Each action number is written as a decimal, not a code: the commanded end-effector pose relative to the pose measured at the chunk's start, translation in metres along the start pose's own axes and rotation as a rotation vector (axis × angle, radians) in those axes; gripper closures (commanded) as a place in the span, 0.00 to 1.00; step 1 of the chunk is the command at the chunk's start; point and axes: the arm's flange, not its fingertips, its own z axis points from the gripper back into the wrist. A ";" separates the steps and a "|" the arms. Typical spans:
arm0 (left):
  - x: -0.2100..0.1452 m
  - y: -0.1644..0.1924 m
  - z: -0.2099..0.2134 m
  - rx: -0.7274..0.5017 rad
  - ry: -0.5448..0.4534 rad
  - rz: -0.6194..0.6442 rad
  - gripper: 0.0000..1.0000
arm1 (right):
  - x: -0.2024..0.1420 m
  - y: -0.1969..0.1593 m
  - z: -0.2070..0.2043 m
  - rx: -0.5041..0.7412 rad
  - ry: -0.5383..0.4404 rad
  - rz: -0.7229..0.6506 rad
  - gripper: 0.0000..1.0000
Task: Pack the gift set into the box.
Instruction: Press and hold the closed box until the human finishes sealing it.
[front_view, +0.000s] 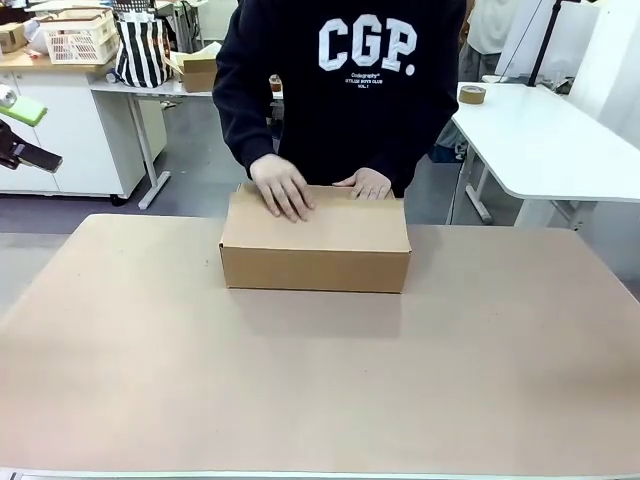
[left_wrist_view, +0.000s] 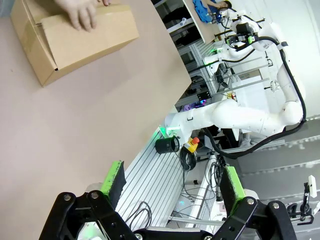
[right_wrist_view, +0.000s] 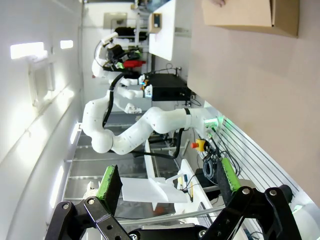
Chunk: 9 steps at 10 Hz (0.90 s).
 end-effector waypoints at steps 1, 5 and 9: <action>-0.001 -0.001 0.003 0.010 0.004 0.010 0.00 | -0.002 0.002 0.003 -0.005 0.012 0.009 0.00; -0.001 -0.001 0.003 0.010 0.004 0.010 0.00 | -0.002 0.002 0.003 -0.005 0.012 0.009 0.00; -0.001 -0.001 0.003 0.010 0.004 0.010 0.00 | -0.002 0.002 0.003 -0.005 0.012 0.009 0.00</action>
